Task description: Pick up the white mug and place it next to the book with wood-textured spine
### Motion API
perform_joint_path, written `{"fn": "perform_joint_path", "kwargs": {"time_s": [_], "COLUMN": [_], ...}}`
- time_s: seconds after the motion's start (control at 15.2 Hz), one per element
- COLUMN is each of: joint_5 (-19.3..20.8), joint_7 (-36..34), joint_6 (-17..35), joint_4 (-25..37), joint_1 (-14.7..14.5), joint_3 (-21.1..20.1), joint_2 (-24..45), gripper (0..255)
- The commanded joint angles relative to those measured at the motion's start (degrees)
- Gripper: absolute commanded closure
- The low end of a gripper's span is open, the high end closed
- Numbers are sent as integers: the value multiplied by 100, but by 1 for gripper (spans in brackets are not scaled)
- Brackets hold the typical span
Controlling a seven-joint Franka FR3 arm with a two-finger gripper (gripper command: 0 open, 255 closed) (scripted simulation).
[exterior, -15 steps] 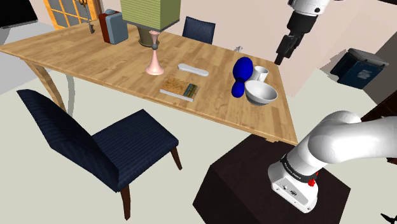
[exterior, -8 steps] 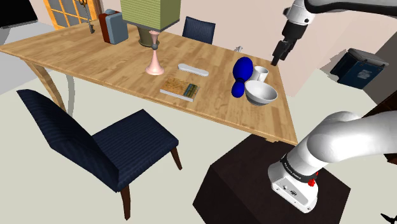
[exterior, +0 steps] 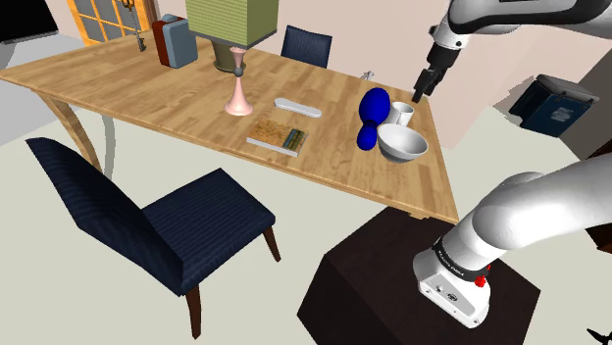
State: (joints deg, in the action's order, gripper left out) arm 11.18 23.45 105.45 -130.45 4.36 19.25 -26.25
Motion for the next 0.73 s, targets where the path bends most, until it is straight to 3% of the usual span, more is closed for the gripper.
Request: {"fn": "perform_joint_path", "kwargs": {"time_s": [0.0,0.33,0.66], "joint_5": [-38,-374,-1025], "joint_7": [291,955,1740], "joint_6": [268,770,1107], "joint_4": [182,705,1415], "joint_1": [25,42,151], "joint_3": [271,797,1197], "joint_2": [411,1419,2568], "gripper": [0,0,0]}}
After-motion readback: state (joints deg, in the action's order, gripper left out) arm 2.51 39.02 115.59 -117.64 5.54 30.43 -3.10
